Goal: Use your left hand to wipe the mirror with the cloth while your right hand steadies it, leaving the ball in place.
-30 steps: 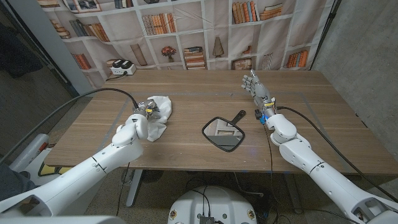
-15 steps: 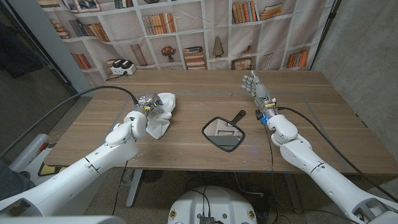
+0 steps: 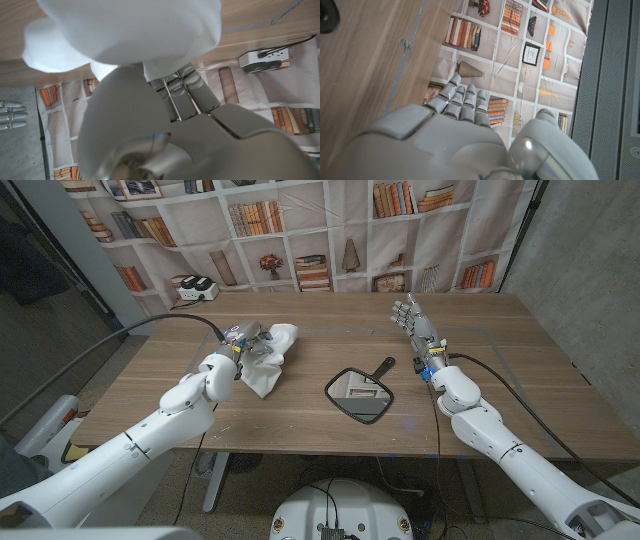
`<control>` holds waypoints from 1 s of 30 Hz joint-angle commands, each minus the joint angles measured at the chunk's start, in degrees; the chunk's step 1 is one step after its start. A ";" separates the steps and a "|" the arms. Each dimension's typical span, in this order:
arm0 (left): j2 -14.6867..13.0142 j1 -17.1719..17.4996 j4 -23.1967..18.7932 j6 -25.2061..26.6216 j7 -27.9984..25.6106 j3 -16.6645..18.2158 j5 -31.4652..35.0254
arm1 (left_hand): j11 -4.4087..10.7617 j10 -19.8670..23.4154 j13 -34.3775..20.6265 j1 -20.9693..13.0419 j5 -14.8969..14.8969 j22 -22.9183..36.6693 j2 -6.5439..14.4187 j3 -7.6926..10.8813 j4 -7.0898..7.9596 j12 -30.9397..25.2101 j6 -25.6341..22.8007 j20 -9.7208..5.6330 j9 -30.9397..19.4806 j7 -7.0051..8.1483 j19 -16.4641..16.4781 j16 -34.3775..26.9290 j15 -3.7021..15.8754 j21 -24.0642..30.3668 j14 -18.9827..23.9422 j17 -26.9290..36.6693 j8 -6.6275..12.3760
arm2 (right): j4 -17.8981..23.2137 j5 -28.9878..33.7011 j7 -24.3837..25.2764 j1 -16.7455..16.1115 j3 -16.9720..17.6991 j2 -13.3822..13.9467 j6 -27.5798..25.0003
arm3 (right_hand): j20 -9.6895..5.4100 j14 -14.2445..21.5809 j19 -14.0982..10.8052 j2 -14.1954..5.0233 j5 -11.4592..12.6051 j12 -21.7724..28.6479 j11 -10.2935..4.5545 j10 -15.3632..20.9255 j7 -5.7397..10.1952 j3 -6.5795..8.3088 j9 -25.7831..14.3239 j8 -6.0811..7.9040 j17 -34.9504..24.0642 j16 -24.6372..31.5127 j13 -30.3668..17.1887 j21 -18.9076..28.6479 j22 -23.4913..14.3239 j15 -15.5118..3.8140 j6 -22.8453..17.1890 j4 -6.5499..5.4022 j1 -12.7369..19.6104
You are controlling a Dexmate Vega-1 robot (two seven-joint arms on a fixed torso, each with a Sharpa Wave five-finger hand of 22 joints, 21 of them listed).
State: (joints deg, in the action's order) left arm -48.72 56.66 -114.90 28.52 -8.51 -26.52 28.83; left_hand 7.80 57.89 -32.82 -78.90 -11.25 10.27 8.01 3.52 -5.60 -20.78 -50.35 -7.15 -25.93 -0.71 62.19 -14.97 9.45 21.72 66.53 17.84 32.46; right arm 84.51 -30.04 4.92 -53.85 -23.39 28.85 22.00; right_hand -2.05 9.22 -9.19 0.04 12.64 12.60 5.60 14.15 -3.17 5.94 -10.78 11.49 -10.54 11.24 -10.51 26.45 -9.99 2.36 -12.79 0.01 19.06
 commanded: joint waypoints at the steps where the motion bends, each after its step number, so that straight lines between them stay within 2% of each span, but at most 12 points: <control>1: -1.25 0.92 -1.50 -7.65 -4.41 1.07 -1.06 | 0.53 0.42 -0.97 -0.91 -0.27 0.16 0.78 1.75 1.29 -0.20 -0.41 0.00 -0.02 0.01 -0.16 -0.07 3.31 -0.18 3.20 0.36 0.50 | -0.55 -0.65 -0.74 -0.31 0.52 -0.05 1.16 | -0.38 0.37 -0.60 0.10 -0.32 0.03 -0.28 0.52 -0.09 0.07 -0.14 -0.14 -0.07 -0.04 -0.18 -0.04 -0.21 -0.03 -0.42 0.38 0.82; 12: -2.27 -0.74 -1.69 -13.28 -6.42 -0.43 -0.14 | 0.87 0.61 -2.07 -0.89 -0.26 0.16 0.58 1.92 1.45 -0.16 -0.64 0.25 0.47 0.15 -0.65 0.07 3.27 -0.42 2.93 1.02 0.57 | 1.21 -0.21 -0.39 -1.82 1.07 1.18 1.43 | -0.40 0.41 -0.72 0.07 -0.35 0.01 -0.35 0.54 -0.12 0.04 -0.14 -0.13 -0.08 -0.05 -0.18 -0.21 -0.22 -0.03 -0.48 0.41 0.81; 13: -2.37 -1.05 -1.58 -14.05 -6.29 -0.61 -0.35 | 1.27 0.51 -2.19 -0.90 -0.26 0.16 0.54 1.93 1.46 -0.10 -0.59 0.26 0.56 0.27 -0.65 0.08 3.28 -0.42 2.95 1.09 0.54 | 1.66 -0.24 -0.17 -2.08 1.16 1.31 1.26 | -0.39 0.42 -0.72 0.06 -0.36 0.00 -0.35 0.51 -0.13 0.04 -0.14 -0.13 -0.08 -0.04 -0.18 -0.23 -0.22 -0.01 -0.47 0.41 0.81; 23: -3.44 -3.42 0.09 -22.46 -5.78 -1.93 -3.29 | 0.87 0.57 -2.89 -0.89 -0.25 0.17 0.35 2.02 1.56 0.05 -1.21 0.32 1.11 -0.07 -0.66 0.15 3.21 -0.46 2.96 1.48 0.67 | 4.64 0.42 0.59 -4.34 1.92 3.05 1.23 | -0.36 0.42 -0.81 0.03 -0.40 0.01 -0.25 0.60 -0.14 -0.01 -0.14 -0.13 -0.10 -0.06 -0.18 -0.42 -0.22 0.00 -0.53 0.44 0.79; 30: -4.08 -3.74 0.01 -25.99 -5.25 -2.37 -5.24 | 0.98 0.62 -3.22 -0.89 -0.24 0.18 0.25 2.06 1.60 0.15 -1.36 0.46 1.45 0.04 -0.90 0.23 3.20 -0.56 2.87 1.68 0.64 | 6.97 0.69 0.42 -6.16 2.31 4.71 0.96 | -0.33 0.44 -0.86 0.03 -0.42 -0.02 -0.33 0.59 -0.15 -0.04 -0.14 -0.14 -0.10 -0.07 -0.18 -0.54 -0.23 0.01 -0.53 0.47 0.79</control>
State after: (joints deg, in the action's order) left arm -51.72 54.15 -115.43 8.91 -14.18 -27.96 26.34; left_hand 7.91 57.78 -32.88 -79.11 -11.26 10.27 7.80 3.51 -5.59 -20.75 -50.69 -6.74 -24.44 -0.23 61.79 -14.64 9.44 21.26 66.55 19.35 32.70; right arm 88.36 -29.87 5.18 -57.54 -21.76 31.47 23.10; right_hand -2.35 9.22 -9.49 0.04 12.19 12.60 5.30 14.45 -3.17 5.93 -10.78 11.49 -10.54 11.24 -10.51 26.06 -9.99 2.35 -12.79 0.02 19.06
